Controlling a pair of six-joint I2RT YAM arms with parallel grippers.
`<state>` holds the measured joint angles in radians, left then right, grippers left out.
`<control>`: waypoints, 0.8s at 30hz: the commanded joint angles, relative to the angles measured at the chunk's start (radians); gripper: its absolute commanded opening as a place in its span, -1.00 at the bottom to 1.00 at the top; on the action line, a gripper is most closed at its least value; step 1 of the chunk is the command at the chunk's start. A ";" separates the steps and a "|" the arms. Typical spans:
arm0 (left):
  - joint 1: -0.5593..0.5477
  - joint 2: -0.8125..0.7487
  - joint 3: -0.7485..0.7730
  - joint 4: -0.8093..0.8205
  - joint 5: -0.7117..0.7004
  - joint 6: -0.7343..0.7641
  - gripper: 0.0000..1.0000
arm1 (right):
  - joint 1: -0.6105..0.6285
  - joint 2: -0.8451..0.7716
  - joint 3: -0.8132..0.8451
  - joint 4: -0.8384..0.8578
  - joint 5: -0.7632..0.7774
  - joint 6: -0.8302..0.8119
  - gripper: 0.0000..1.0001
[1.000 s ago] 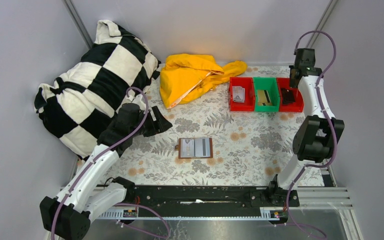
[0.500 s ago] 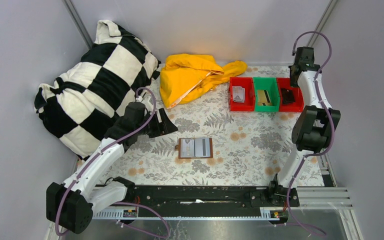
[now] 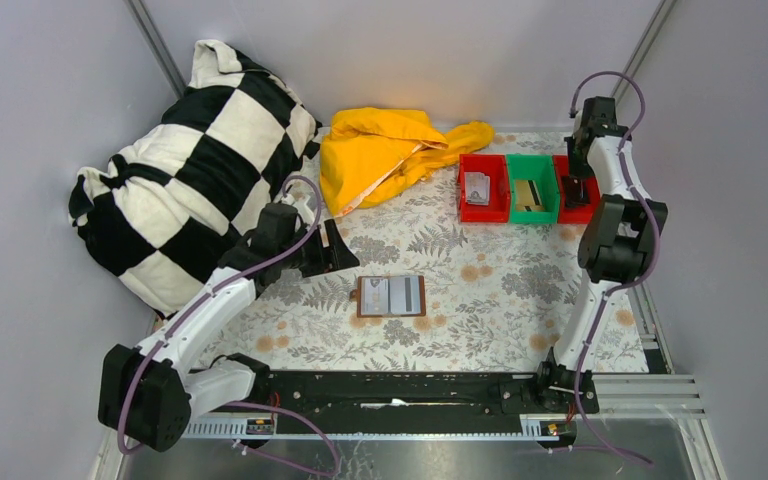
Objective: Take the credit cards out of the card holder
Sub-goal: Place the credit card in the storage box.
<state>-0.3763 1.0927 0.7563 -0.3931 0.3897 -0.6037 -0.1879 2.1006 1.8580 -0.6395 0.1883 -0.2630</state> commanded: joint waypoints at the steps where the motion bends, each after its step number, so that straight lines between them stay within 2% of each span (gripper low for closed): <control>1: 0.005 0.009 -0.014 0.088 0.084 0.006 0.46 | 0.004 0.067 0.129 -0.034 -0.001 -0.018 -1.00; 5: 0.005 0.038 -0.026 0.109 0.105 0.000 0.46 | 0.005 0.153 0.267 -0.121 0.046 -0.004 -1.00; 7: 0.005 0.043 -0.031 0.115 0.102 -0.002 0.46 | 0.006 0.157 0.261 -0.120 0.090 0.004 -0.90; 9: 0.005 0.040 -0.040 0.125 0.098 -0.003 0.46 | 0.005 0.142 0.222 -0.093 0.124 0.003 -0.74; 12: 0.005 0.046 -0.044 0.145 0.100 -0.011 0.46 | 0.004 0.118 0.186 -0.065 0.153 0.017 -0.39; 16: 0.005 0.044 -0.036 0.161 0.122 -0.032 0.47 | 0.005 0.074 0.169 -0.042 0.080 0.042 -0.16; 21: 0.005 0.023 -0.034 0.142 0.113 -0.010 0.48 | 0.005 0.029 0.190 -0.090 0.015 0.075 -0.13; 24: 0.005 0.006 -0.032 0.134 0.125 -0.008 0.49 | 0.006 -0.058 0.165 -0.091 -0.051 0.121 -0.12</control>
<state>-0.3756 1.1393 0.7120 -0.2874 0.4873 -0.6247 -0.1879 2.2238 2.0212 -0.7158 0.2234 -0.2081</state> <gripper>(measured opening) 0.742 0.434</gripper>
